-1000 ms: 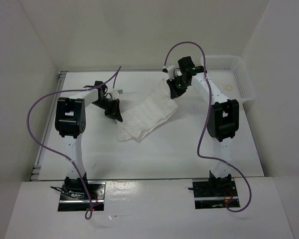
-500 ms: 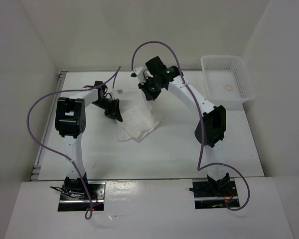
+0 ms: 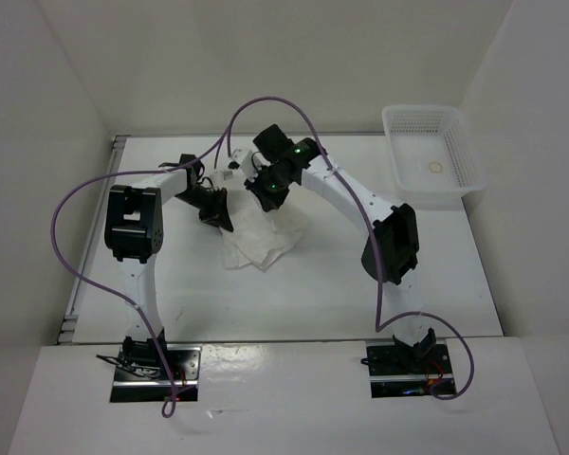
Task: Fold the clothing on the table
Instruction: Fold the skirt
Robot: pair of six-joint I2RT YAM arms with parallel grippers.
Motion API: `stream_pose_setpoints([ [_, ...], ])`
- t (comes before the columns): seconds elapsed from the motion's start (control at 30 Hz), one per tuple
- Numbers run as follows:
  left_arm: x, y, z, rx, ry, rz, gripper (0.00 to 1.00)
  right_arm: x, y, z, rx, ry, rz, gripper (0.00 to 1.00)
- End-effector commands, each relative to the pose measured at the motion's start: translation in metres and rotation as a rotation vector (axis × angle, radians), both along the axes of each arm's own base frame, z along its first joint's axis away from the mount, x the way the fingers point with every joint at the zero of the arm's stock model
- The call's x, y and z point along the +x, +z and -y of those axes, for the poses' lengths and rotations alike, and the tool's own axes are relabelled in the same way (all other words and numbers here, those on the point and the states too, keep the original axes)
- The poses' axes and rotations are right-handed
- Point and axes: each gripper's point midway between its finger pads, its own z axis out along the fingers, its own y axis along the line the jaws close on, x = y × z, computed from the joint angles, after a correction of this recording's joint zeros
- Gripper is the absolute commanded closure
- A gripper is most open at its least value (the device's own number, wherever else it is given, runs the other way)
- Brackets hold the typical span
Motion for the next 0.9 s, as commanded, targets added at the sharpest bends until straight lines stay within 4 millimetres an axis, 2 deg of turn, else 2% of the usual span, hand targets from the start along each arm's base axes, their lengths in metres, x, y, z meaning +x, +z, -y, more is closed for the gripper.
stream_pose_setpoints([
  [0.0, 0.007, -0.014, -0.005, 0.049, -0.002, 0.016, 0.97, -0.029, -0.027, -0.019, -0.016, 0.074, -0.071, 1.00],
  [0.03, 0.007, -0.014, -0.005, 0.049, -0.002, 0.016, 0.97, -0.030, -0.026, -0.025, -0.006, 0.075, -0.066, 1.00],
  [0.07, 0.004, -0.016, -0.005, 0.050, -0.002, 0.007, 0.97, -0.037, -0.036, -0.029, -0.022, 0.091, -0.084, 1.00],
  [0.13, 0.004, -0.016, -0.005, 0.050, -0.002, 0.007, 0.97, -0.043, -0.043, -0.039, -0.029, 0.104, -0.097, 1.00],
  [0.33, 0.005, -0.012, -0.005, 0.049, -0.002, 0.016, 0.97, -0.044, -0.040, -0.066, 0.005, 0.126, -0.087, 1.00],
  [0.37, 0.002, -0.014, -0.005, 0.050, -0.002, 0.007, 0.97, -0.044, -0.034, -0.074, 0.021, 0.127, -0.077, 1.00],
  [0.43, 0.005, -0.011, -0.005, 0.048, 0.006, 0.019, 0.97, -0.039, -0.040, -0.077, 0.018, 0.100, -0.084, 1.00],
  [0.47, 0.002, -0.013, -0.005, 0.049, 0.005, 0.010, 0.97, -0.035, -0.034, -0.079, 0.023, 0.076, -0.074, 1.00],
  [0.5, 0.002, -0.013, -0.005, 0.049, 0.005, 0.010, 0.95, -0.033, -0.039, -0.082, 0.024, 0.064, -0.083, 1.00],
  [0.53, -0.001, -0.015, -0.005, 0.049, 0.005, 0.001, 0.95, -0.027, -0.032, -0.086, 0.040, 0.049, -0.063, 1.00],
  [0.6, 0.000, -0.011, -0.005, 0.049, 0.005, 0.010, 0.95, -0.023, -0.034, -0.089, 0.040, 0.023, -0.065, 1.00],
  [0.67, 0.000, -0.011, -0.005, 0.049, 0.005, 0.010, 0.95, -0.025, -0.025, -0.094, 0.049, 0.033, -0.057, 1.00],
  [0.8, 0.000, -0.011, -0.005, 0.049, 0.005, 0.010, 0.95, -0.026, -0.033, -0.095, 0.042, 0.012, -0.080, 0.97],
  [0.87, 0.000, -0.011, -0.005, 0.049, 0.005, 0.010, 0.95, -0.041, -0.036, -0.095, 0.033, 0.051, -0.121, 0.97],
])
